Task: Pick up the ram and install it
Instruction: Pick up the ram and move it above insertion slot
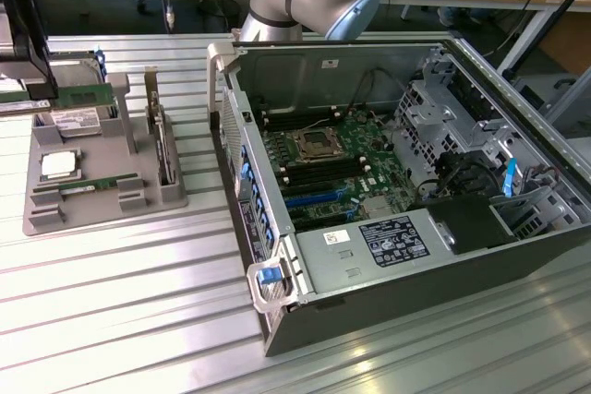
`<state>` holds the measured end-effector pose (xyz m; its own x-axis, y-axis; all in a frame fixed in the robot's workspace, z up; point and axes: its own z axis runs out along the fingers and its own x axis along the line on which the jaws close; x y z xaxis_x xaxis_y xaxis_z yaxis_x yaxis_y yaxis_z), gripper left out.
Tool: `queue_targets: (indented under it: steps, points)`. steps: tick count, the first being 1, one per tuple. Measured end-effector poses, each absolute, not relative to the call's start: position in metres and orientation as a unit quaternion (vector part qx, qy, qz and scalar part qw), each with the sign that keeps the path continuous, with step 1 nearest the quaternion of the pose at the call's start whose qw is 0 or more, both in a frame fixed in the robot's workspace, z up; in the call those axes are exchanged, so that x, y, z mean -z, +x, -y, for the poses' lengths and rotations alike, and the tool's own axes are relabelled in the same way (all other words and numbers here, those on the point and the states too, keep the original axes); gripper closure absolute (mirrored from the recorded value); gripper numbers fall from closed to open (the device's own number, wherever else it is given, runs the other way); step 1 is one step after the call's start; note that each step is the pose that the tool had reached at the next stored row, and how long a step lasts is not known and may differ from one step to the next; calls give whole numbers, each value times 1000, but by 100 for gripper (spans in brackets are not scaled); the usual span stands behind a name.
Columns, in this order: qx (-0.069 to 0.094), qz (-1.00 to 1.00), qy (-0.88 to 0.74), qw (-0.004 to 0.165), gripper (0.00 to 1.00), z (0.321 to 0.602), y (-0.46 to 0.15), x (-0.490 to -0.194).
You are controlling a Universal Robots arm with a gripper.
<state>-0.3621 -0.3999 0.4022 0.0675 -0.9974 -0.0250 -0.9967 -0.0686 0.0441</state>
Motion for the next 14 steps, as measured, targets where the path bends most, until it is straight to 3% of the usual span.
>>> queue_targets:
  steps: [14]
  points:
    - [24, 682, 731, 8, 88, 400, -355, -414]
